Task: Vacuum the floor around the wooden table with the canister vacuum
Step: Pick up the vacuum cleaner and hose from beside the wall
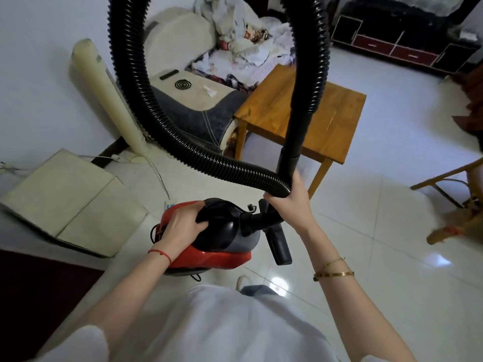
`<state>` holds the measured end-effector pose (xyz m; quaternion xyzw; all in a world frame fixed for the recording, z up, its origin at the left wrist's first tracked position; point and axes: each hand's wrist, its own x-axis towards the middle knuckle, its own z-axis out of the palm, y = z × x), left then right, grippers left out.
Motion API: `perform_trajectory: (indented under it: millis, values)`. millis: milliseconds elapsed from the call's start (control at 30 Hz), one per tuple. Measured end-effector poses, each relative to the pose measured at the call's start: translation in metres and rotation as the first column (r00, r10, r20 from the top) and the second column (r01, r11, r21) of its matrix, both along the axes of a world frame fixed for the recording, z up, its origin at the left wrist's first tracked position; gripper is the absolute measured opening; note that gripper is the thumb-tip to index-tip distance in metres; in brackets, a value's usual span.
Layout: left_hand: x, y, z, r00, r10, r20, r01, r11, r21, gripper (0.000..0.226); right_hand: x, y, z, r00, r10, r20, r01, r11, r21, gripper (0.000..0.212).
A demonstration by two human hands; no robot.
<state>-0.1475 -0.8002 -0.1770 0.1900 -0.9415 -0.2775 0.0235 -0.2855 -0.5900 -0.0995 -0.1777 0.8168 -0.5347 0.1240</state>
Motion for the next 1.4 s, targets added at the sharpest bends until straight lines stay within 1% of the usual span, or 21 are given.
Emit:
perform_trajectory:
  millis: [167, 300, 367, 467, 600, 700, 867, 1033, 1167, 1233, 1300, 1400]
  values:
    - [-0.066, -0.025, -0.005, 0.998, 0.057, 0.013, -0.058, 0.997, 0.058, 0.033, -0.076, -0.033, 0.002, 0.998, 0.054, 0.020, -0.054, 0.999, 0.010, 0.043]
    - [-0.117, -0.048, -0.009, 0.995, 0.092, 0.029, -0.094, 0.994, 0.062, 0.024, -0.134, -0.064, -0.006, 0.997, 0.068, 0.033, -0.069, 0.997, 0.029, 0.047]
    - [-0.142, -0.063, -0.014, 0.995, 0.097, 0.031, -0.099, 0.993, 0.067, 0.024, -0.162, -0.082, -0.014, 0.996, 0.076, 0.054, -0.077, 0.996, 0.035, 0.047]
    - [-0.177, -0.093, -0.030, 0.994, 0.090, 0.060, -0.094, 0.993, 0.070, 0.026, -0.201, -0.111, -0.029, 0.994, 0.085, 0.071, -0.088, 0.995, 0.037, 0.047]
    - [-0.224, -0.138, -0.055, 0.992, 0.041, 0.118, -0.047, 0.997, 0.053, 0.020, -0.250, -0.156, -0.053, 0.989, 0.102, 0.104, -0.106, 0.994, 0.029, 0.051]
    - [-0.254, -0.167, -0.070, 0.989, 0.011, 0.145, -0.020, 0.998, 0.057, 0.024, -0.281, -0.188, -0.070, 0.987, 0.109, 0.117, -0.113, 0.993, 0.035, 0.051]
    - [-0.300, -0.208, -0.101, 0.983, 0.013, 0.182, -0.026, 0.997, 0.069, 0.028, -0.327, -0.229, -0.101, 0.980, 0.132, 0.146, -0.141, 0.988, 0.056, 0.049]
    - [-0.342, -0.246, -0.149, 0.978, -0.002, 0.210, -0.006, 0.999, 0.036, 0.031, -0.374, -0.267, -0.144, 0.976, 0.142, 0.167, -0.153, 0.987, 0.055, 0.048]
    - [-0.365, -0.272, -0.202, 0.972, 0.005, 0.233, -0.014, 0.999, 0.036, 0.038, -0.403, -0.296, -0.189, 0.969, 0.178, 0.170, -0.185, 0.983, 0.022, 0.046]
    - [-0.377, -0.284, -0.238, 0.969, 0.012, 0.248, -0.019, 1.000, 0.024, 0.039, -0.417, -0.309, -0.226, 0.966, 0.198, 0.167, -0.204, 0.979, 0.022, 0.050]
    - [-0.388, -0.295, -0.273, 0.964, 0.022, 0.263, -0.024, 1.000, 0.004, 0.039, -0.430, -0.321, -0.263, 0.968, 0.205, 0.145, -0.211, 0.977, 0.029, 0.058]
    - [-0.401, -0.309, -0.330, 0.960, 0.014, 0.278, -0.014, 1.000, -0.004, 0.036, -0.442, -0.336, -0.322, 0.971, 0.207, 0.123, -0.212, 0.977, 0.033, 0.058]
